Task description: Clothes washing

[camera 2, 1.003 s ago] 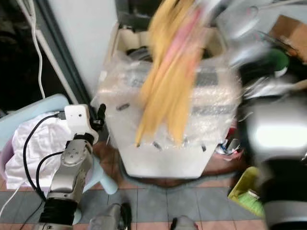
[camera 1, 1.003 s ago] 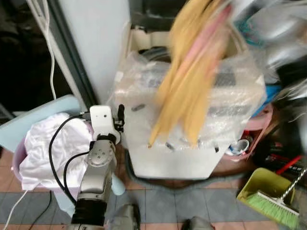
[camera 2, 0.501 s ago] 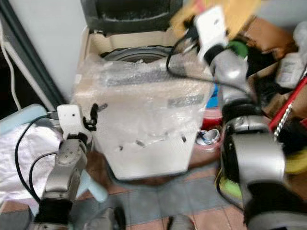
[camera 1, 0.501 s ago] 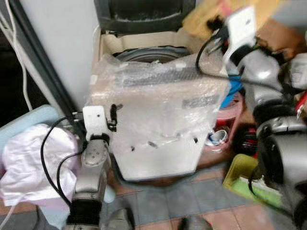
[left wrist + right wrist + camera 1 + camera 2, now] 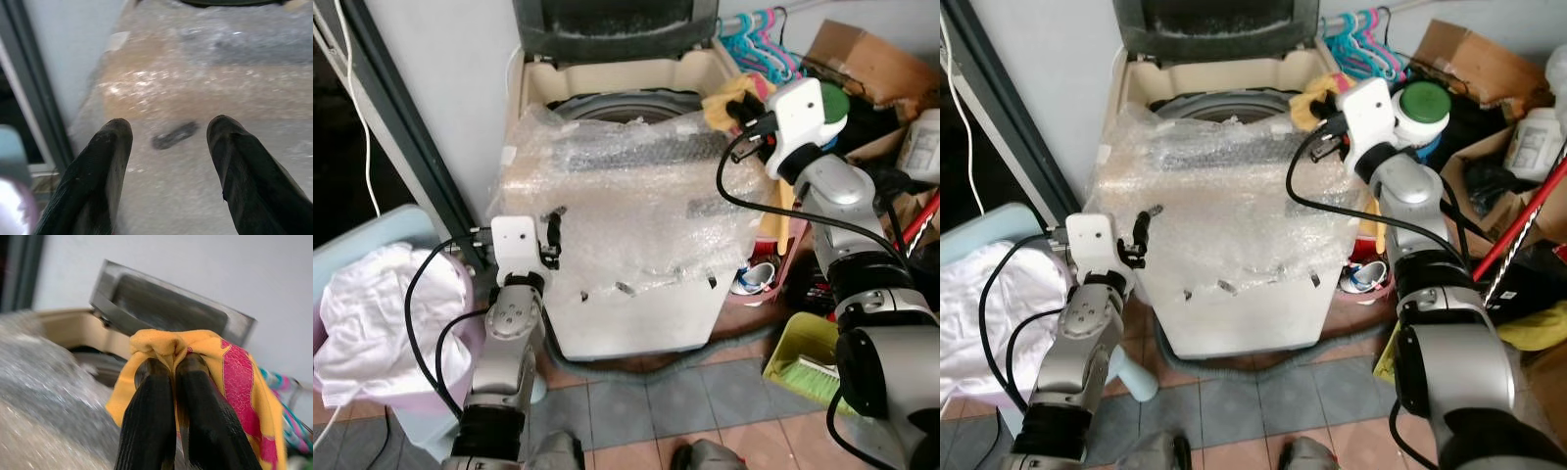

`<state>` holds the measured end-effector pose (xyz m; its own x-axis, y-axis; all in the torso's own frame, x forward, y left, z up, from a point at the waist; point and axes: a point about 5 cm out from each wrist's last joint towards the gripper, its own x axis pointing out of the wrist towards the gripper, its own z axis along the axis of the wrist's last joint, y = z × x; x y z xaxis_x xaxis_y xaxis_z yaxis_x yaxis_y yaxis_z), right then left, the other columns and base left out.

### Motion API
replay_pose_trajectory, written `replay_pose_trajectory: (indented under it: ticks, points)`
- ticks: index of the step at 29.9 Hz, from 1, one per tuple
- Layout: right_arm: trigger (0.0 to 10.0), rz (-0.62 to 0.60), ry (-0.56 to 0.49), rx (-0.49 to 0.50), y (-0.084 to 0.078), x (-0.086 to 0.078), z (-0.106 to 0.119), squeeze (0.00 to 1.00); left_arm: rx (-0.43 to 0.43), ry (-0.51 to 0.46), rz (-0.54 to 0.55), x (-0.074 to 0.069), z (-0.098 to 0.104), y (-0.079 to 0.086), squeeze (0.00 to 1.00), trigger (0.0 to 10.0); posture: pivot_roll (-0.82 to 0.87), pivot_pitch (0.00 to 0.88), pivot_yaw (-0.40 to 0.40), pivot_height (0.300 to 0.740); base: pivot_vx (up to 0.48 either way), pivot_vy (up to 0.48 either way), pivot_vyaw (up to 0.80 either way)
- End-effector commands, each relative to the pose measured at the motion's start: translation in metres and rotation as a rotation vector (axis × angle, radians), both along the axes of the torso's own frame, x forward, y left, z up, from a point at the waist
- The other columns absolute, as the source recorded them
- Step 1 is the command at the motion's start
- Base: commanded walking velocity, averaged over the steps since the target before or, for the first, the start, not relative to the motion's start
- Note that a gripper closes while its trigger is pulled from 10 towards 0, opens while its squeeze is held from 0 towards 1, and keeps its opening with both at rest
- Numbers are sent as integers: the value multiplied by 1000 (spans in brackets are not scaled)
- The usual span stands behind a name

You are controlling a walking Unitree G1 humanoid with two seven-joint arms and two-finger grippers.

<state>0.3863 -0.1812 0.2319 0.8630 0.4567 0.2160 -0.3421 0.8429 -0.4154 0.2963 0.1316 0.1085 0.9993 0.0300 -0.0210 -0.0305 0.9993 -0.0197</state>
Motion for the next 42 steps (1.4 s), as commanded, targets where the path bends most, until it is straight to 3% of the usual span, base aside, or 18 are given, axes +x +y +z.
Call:
replay_pose_trajectory:
  ticks: [1,11,16,19,21,23,24,25,28,29,32,35,37,38,40,41,42]
  points:
    - [10000,36,-67,1,10,-1,16,0,15,-1,11,-1,0,4,0,10000,-38,13,45,740,345,0,800]
    - [10000,95,-143,-1,17,-4,44,0,7,2,8,0,-1,3,0,10000,-41,5,44,740,330,0,355]
    - [10000,219,-156,-15,38,-3,63,0,5,3,2,0,-1,2,0,10000,-44,0,46,740,320,0,0]
    - [10000,357,-146,-63,66,2,86,0,3,1,-7,4,0,-1,0,10000,-49,0,43,740,182,0,0]
    - [10000,363,-144,-64,67,2,87,0,3,2,-7,4,0,-2,0,10000,-49,0,43,740,0,0,0]
    - [10000,374,-172,-117,79,6,107,0,1,0,-8,5,0,-3,0,10000,-48,0,39,740,0,0,0]
    - [10000,306,-226,-124,80,8,124,0,-3,-1,-7,5,0,-3,0,10000,-44,0,33,740,0,0,0]
    - [10000,155,-390,-59,74,5,167,0,-4,-2,0,5,1,-3,0,10000,-39,0,28,740,0,0,0]
    - [10000,70,-583,42,64,-9,213,0,-5,-1,11,4,1,-2,0,10000,-33,0,25,740,0,0,0]
    - [10000,70,-583,42,64,-9,213,0,-5,-1,11,4,1,-2,0,10000,-33,0,25,740,0,0,0]
    - [10000,92,-716,148,53,-29,255,0,-5,7,31,3,-1,1,0,10000,-26,0,20,740,0,0,0]
    - [10000,144,-664,197,53,-26,253,0,-4,9,33,3,-2,1,0,10000,-31,0,21,740,0,0,0]
    - [10000,215,-482,227,59,-8,220,0,-1,10,28,4,-2,0,0,10000,-41,0,27,740,0,0,0]
    - [10000,281,-323,199,68,6,180,0,1,6,20,6,-1,-3,0,10000,-41,0,27,740,0,0,0]
    - [10000,355,-167,191,77,14,139,0,1,1,16,7,0,-4,0,10000,-45,0,31,740,0,0,0]
    - [10000,450,7,241,85,17,97,0,1,-1,15,8,1,-5,0,10000,-49,0,37,740,0,0,0]
    - [10000,483,63,261,88,17,83,0,1,-1,15,8,1,-5,0,10000,-49,0,37,740,0,0,0]
